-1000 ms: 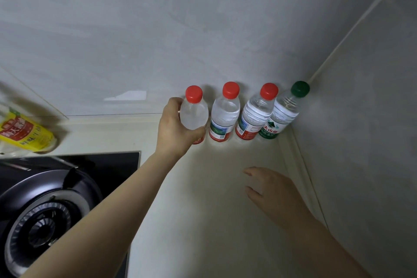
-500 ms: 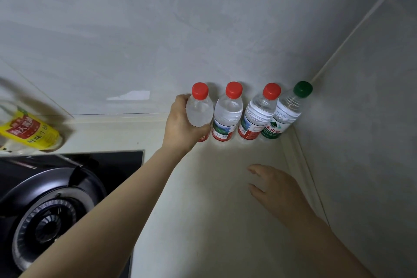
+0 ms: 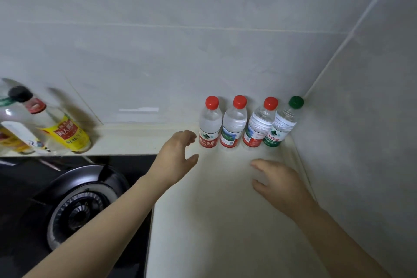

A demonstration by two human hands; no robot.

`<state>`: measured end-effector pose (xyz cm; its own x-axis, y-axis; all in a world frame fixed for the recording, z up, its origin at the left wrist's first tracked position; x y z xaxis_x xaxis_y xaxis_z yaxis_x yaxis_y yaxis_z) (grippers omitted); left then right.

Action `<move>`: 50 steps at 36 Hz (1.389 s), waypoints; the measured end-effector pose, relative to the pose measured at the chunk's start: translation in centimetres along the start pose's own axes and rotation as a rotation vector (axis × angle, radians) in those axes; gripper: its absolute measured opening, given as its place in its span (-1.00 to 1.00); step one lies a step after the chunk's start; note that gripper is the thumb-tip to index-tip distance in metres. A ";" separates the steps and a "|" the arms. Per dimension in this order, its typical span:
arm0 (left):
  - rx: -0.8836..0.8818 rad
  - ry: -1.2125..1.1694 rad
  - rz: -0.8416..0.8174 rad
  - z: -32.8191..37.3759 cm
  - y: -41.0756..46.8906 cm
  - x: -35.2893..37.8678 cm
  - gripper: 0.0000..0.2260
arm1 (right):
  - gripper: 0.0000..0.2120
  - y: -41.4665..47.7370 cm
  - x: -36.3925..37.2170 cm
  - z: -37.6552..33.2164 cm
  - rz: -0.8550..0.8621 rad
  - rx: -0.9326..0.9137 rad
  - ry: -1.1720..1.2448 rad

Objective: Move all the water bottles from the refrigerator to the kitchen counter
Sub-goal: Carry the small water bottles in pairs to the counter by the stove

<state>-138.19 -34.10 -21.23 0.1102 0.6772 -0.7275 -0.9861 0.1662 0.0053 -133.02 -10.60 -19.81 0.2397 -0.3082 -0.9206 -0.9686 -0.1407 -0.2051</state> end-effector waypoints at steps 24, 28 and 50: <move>0.242 0.126 0.207 4.1 -20.4 -13.8 -0.65 | -0.63 -11.1 -7.0 -17.3 0.109 -0.449 -0.013; 0.152 0.152 0.293 3.8 -23.8 -15.5 -0.65 | -0.64 -11.9 -7.2 -19.8 0.081 -0.555 -0.020; -0.600 0.382 0.760 7.9 -51.7 -17.1 -0.66 | -0.65 -24.0 -2.5 -35.2 -0.182 -1.322 0.014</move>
<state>-88.11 -48.62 -3.61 -0.5092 0.1647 -0.8447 -0.6906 -0.6639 0.2869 -108.02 -39.55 -0.85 0.3665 -0.1960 -0.9095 -0.1327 -0.9786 0.1574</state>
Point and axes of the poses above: each hand's wrist, its own y-axis towards the middle knuckle, its own x-axis out of the palm, z = x × y, the point moved 3 cm from there along y, towards the middle knuckle
